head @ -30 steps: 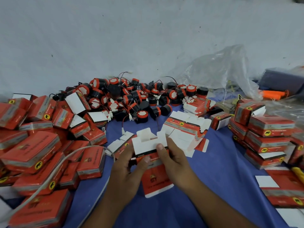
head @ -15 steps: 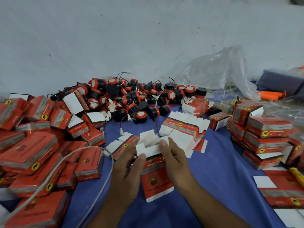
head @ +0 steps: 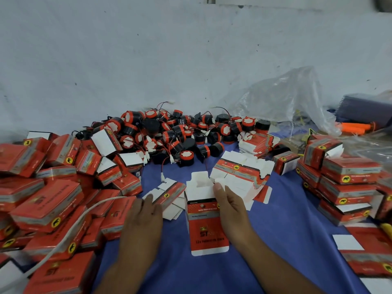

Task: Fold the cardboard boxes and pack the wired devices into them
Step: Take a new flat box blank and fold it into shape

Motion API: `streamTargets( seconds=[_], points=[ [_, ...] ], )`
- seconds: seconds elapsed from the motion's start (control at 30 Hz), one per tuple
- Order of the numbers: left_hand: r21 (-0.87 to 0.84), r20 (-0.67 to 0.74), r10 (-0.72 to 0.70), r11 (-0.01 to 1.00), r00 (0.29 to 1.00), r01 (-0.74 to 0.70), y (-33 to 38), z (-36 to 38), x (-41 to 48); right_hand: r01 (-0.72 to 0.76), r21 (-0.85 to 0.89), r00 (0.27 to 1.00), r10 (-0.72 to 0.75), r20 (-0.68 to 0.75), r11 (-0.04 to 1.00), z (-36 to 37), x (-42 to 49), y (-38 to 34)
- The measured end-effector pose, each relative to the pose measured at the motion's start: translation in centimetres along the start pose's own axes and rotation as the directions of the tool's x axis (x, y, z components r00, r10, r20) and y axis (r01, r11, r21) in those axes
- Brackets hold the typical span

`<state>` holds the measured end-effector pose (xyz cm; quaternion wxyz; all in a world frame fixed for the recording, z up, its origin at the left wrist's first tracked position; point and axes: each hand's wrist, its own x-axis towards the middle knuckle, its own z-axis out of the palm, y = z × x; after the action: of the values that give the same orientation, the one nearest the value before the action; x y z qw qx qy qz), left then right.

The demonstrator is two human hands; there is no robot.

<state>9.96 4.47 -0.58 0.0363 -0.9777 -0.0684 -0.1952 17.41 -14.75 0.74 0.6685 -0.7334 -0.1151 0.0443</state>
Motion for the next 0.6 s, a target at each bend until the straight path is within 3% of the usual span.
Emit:
streamTargets(
  seconds=[0.1, 0.23, 0.4, 0.53, 0.6],
  points=[
    [0.143, -0.038, -0.082, 0.986, 0.996, 0.087, -1.1, -1.3, -1.1, -0.019, -0.035, 1.0, 0.019, 0.007, 0.999, 0.2, -0.1, -0.2],
    [0.19, 0.003, -0.204, 0.961, 0.979, 0.2, -2.7, -2.6, -2.4, -0.034, -0.047, 0.999, 0.035, 0.006, 0.998, 0.1, -0.2, -0.5],
    [0.123, 0.013, -0.195, 0.974, 0.981, 0.192, -2.6, -3.3, -4.2, -0.044, -0.039, 0.999, 0.045, 0.009, 0.998, 0.0, -0.3, -0.7],
    [0.212, 0.016, -0.21, 0.956, 0.978, 0.202, -3.2, -4.4, -5.9, -0.024, -0.03, 0.999, 0.025, 0.03, 0.999, 0.0, -0.1, -0.6],
    [0.238, 0.15, -0.222, 0.954, 0.963, 0.182, -3.3, -5.3, -6.0, -0.024, -0.028, 0.999, 0.025, 0.041, 0.999, 0.1, 0.0, -0.5]
  ],
)
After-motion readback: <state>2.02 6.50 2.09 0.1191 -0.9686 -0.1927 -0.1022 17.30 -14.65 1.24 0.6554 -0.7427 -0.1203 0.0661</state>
